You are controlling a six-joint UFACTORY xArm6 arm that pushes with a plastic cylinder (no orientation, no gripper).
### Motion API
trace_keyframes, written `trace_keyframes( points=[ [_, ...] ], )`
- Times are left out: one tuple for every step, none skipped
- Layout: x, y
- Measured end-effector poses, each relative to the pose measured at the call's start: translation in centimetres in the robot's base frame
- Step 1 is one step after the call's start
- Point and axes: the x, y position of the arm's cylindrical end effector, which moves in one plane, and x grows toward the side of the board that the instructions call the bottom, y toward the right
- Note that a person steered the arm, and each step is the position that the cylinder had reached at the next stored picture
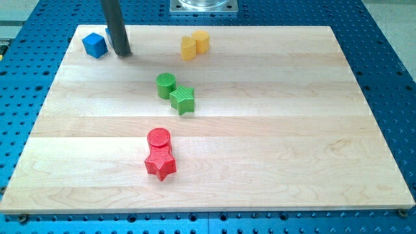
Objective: Place your arm at the bottom left of the green circle
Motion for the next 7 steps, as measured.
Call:
trace_keyframes(
  points=[
    [0.2, 0.0],
    [0.3, 0.4],
    [4.0, -2.4],
    [7.6, -7.8],
    [8.5, -6.7],
    [9.0, -5.8],
    [8.9, -5.7]
  ],
)
